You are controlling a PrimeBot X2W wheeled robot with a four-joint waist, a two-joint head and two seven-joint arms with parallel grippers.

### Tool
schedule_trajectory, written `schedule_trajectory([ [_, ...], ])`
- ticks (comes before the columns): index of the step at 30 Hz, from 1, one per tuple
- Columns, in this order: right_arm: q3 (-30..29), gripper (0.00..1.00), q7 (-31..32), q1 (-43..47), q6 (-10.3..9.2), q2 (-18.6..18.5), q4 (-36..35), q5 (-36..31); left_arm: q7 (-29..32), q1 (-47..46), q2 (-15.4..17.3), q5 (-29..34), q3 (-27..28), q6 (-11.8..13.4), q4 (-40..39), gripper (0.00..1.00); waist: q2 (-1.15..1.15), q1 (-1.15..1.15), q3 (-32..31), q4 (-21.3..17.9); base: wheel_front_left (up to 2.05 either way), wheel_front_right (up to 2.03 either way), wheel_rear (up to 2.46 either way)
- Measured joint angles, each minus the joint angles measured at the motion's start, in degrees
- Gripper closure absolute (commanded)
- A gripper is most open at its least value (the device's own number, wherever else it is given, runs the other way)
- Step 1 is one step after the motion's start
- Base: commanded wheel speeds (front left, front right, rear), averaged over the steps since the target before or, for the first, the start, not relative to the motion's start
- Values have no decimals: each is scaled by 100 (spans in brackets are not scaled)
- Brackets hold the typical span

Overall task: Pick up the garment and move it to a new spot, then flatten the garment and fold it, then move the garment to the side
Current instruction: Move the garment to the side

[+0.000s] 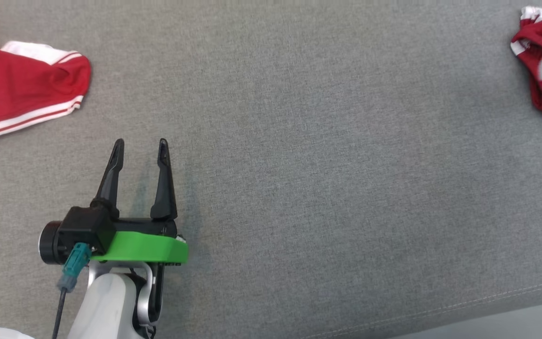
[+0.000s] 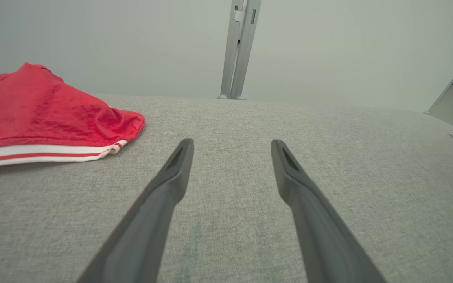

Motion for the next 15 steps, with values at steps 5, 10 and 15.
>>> schedule_trajectory([
  [5, 397, 0, -151, 285, 0, 474, -180, 416, -14, -19, -29, -96, 205, 2, 342, 0, 0, 0, -318, 27, 0, 0, 0],
  [10, 810, 0, -244, 923, 0, 810, -599, 827, -27, 42, -111, -148, 446, 2, 523, 0, 0, 0, -717, 82, 0, 0, 0],
  [15, 956, 0, -268, 1725, 0, 996, -1184, 965, -27, 356, -180, -149, 646, 1, 593, 0, 0, 0, -1117, 159, 0, 0, 0],
])
